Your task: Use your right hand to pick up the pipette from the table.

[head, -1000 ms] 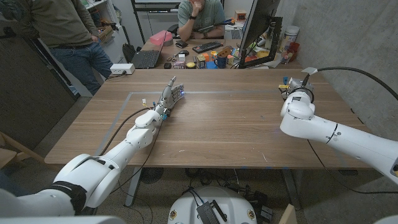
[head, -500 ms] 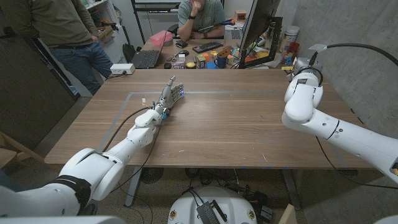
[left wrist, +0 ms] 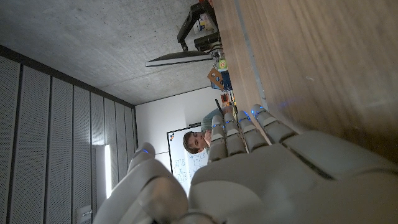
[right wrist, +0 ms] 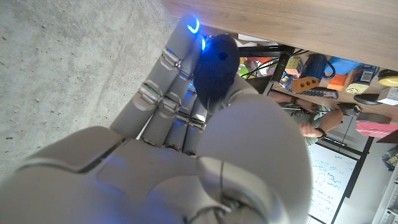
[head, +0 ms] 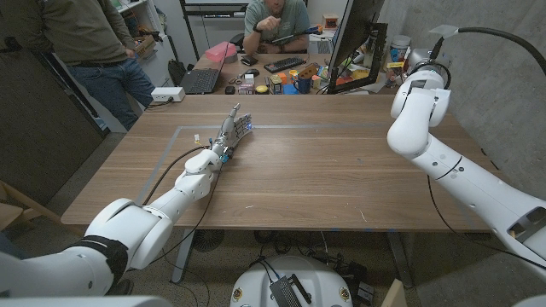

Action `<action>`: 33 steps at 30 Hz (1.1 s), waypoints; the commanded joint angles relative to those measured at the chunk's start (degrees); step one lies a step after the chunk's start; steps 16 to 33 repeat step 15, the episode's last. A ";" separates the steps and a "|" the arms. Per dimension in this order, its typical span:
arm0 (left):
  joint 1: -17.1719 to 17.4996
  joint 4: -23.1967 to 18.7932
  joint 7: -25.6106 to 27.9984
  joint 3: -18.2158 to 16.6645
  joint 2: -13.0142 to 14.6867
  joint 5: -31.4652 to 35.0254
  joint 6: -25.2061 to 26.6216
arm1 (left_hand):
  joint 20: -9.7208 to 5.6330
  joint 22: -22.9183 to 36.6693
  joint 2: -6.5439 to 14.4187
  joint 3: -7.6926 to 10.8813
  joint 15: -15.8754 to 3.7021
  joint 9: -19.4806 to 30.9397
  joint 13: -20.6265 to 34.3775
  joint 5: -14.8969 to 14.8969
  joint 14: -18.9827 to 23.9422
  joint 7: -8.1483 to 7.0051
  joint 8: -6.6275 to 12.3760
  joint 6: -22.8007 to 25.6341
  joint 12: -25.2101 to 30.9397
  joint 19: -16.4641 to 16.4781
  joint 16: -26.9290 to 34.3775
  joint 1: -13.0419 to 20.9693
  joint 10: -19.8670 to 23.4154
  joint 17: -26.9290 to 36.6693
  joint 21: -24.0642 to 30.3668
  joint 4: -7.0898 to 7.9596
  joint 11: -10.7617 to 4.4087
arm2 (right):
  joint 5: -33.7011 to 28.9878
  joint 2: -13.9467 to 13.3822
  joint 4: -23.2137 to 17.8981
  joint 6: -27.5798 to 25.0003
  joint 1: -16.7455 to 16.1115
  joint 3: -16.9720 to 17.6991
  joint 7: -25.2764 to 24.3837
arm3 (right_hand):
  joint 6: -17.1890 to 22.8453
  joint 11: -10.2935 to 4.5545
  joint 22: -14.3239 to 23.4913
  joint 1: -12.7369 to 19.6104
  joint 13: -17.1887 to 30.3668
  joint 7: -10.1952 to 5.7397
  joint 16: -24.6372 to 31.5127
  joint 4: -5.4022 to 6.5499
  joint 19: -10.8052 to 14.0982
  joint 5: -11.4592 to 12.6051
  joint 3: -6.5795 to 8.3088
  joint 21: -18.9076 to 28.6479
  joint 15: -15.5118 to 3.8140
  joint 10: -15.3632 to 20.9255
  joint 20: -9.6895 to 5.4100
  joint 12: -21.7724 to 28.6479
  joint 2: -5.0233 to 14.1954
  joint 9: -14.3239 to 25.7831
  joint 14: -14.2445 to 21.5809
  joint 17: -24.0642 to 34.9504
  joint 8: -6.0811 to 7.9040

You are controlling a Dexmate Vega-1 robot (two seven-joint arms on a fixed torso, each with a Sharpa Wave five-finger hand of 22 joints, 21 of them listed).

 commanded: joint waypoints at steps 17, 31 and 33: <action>4.06 -7.60 2.68 -0.53 2.40 -0.48 2.05 | 0.34 0.21 0.69 -0.45 -0.14 0.11 0.14 0.13 0.31 -0.18 0.10 0.46 0.15 0.10 0.21 0.07 0.33 0.10 0.25 0.06 -0.02 | -10.25 14.92 -0.77 17.35 -7.70 15.24 -0.26 | 2.90 -0.03 1.95 -0.95 -0.72 -2.15 -0.35 0.19 -2.22 0.23 2.95 2.14 -0.06 1.12 -0.19 -2.32 -0.18 9.07 0.62 1.49 -1.74; 4.06 -7.60 2.68 -0.53 2.40 -0.48 2.05 | 0.34 0.21 0.69 -0.45 -0.14 0.11 0.14 0.13 0.31 -0.18 0.10 0.46 0.15 0.10 0.21 0.07 0.33 0.10 0.25 0.06 -0.02 | -10.25 14.92 -0.77 17.35 -7.70 15.24 -0.26 | 2.90 -0.03 1.95 -0.95 -0.72 -2.15 -0.35 0.19 -2.22 0.23 2.95 2.14 -0.06 1.12 -0.19 -2.32 -0.18 9.07 0.62 1.49 -1.74; 4.06 -7.60 2.68 -0.53 2.40 -0.48 2.05 | 0.34 0.21 0.69 -0.45 -0.14 0.11 0.14 0.13 0.31 -0.18 0.10 0.46 0.15 0.10 0.21 0.07 0.33 0.10 0.25 0.06 -0.02 | -10.25 14.92 -0.77 17.35 -7.70 15.24 -0.26 | 2.90 -0.03 1.95 -0.95 -0.72 -2.15 -0.35 0.19 -2.22 0.23 2.95 2.14 -0.06 1.12 -0.19 -2.32 -0.18 9.07 0.62 1.49 -1.74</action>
